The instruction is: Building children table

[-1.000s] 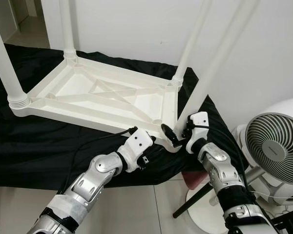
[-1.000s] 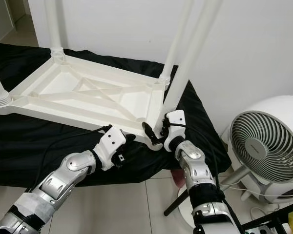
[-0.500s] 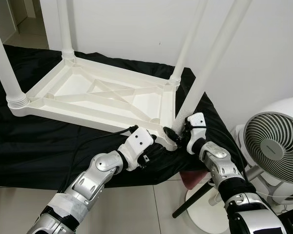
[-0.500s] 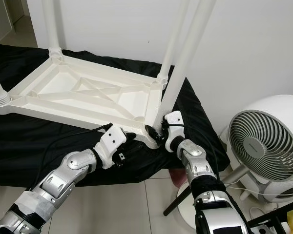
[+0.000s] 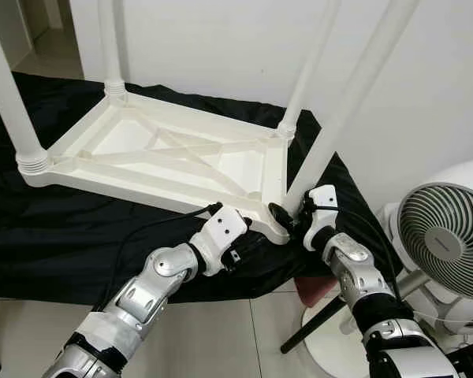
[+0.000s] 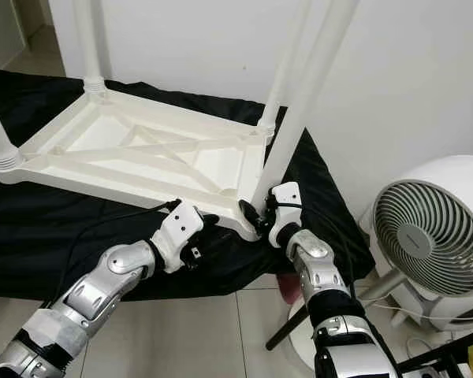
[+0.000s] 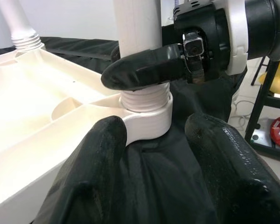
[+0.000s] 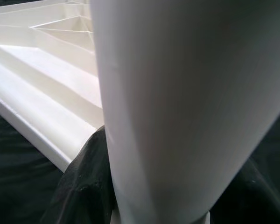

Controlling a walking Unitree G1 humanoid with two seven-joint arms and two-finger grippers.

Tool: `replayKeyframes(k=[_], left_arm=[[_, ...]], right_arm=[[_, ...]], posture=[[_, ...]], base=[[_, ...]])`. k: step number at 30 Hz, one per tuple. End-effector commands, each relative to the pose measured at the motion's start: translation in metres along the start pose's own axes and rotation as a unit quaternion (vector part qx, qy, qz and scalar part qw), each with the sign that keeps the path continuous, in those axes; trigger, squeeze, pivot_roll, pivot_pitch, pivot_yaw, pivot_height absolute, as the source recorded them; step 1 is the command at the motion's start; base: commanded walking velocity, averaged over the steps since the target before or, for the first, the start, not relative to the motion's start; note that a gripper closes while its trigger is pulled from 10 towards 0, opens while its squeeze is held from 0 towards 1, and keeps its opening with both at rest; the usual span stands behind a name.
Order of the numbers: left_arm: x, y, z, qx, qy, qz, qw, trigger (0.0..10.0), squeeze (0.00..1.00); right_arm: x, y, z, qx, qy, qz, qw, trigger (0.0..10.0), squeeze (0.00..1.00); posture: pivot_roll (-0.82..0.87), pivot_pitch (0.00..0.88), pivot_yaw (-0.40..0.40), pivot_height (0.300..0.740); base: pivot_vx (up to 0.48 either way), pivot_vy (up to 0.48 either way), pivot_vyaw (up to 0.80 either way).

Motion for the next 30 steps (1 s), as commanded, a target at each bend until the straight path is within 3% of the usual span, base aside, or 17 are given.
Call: replayKeyframes(k=[1, 4, 9, 12, 15, 21, 22, 28, 30], left_arm=[[-0.001, -0.012, 0.001, -0.068, 0.003, 0.005, 0.998, 10.0, 0.00], [-0.002, -0.013, 0.001, -0.068, 0.004, 0.007, 0.998, 10.0, 0.00], [-0.002, -0.014, 0.002, -0.070, 0.005, 0.009, 0.998, 10.0, 0.00], [-0.003, -0.015, 0.001, -0.071, 0.007, 0.010, 0.997, 10.0, 0.00], [-0.002, -0.016, 0.001, -0.074, 0.005, 0.011, 0.997, 10.0, 0.00], [-0.003, -0.017, 0.001, -0.076, 0.006, 0.011, 0.997, 10.0, 0.00], [-0.003, -0.018, 0.001, -0.077, 0.007, 0.011, 0.997, 10.0, 0.00], [-0.004, -0.017, 0.003, -0.075, 0.008, 0.011, 0.997, 10.0, 0.00], [-0.005, -0.016, 0.003, -0.073, 0.009, 0.009, 0.997, 10.0, 0.00]], right_arm=[[-0.014, -0.010, 0.008, -0.067, 0.040, -0.004, 0.997, 10.0, 0.00], [-0.017, 0.001, 0.009, -0.120, 0.039, -0.050, 0.991, 10.0, 0.00], [-0.019, 0.017, 0.014, -0.188, 0.034, -0.074, 0.979, 10.0, 0.00], [-0.028, 0.027, 0.020, -0.257, 0.053, -0.091, 0.961, 10.0, 0.00], [-0.024, 0.041, 0.019, -0.237, 0.047, -0.117, 0.963, 10.0, 0.00], [-0.021, 0.038, 0.020, -0.235, 0.042, -0.121, 0.964, 10.0, 0.00], [-0.018, 0.036, 0.023, -0.236, 0.034, -0.120, 0.964, 10.0, 1.00], [-0.004, 0.035, 0.025, -0.197, -0.008, -0.119, 0.973, 10.0, 1.00], [-0.001, 0.026, 0.029, -0.172, -0.019, -0.110, 0.979, 10.0, 1.00]], posture=[[0.08, 0.000, -0.143, 0.740], [0.08, 0.000, -0.141, 0.740], [0.08, 0.000, -0.141, 0.740], [0.08, 0.000, -0.141, 0.740], [0.07, 0.000, -0.138, 0.740], [0.07, 0.000, -0.138, 0.740], [0.07, 0.000, -0.137, 0.740], [0.08, 0.000, -0.140, 0.740], [0.08, 0.000, -0.141, 0.740]], base=[[0.000, 0.000, 0.00], [0.000, 0.000, 0.00], [0.000, 0.000, 0.00], [0.000, 0.000, 0.00], [0.000, 0.000, 0.00], [0.000, 0.000, 0.00], [0.000, 0.000, 0.00], [0.000, 0.000, 0.00], [0.000, 0.000, 0.00]])
Point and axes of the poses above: a point about 5 cm out from each wrist's last joint towards the gripper, its own z axis pointing back from the gripper into the wrist, its own x axis along the axis of the wrist's last joint, y = z × x, the point moved 2 cm from there along -z, pointing out of the wrist towards the gripper
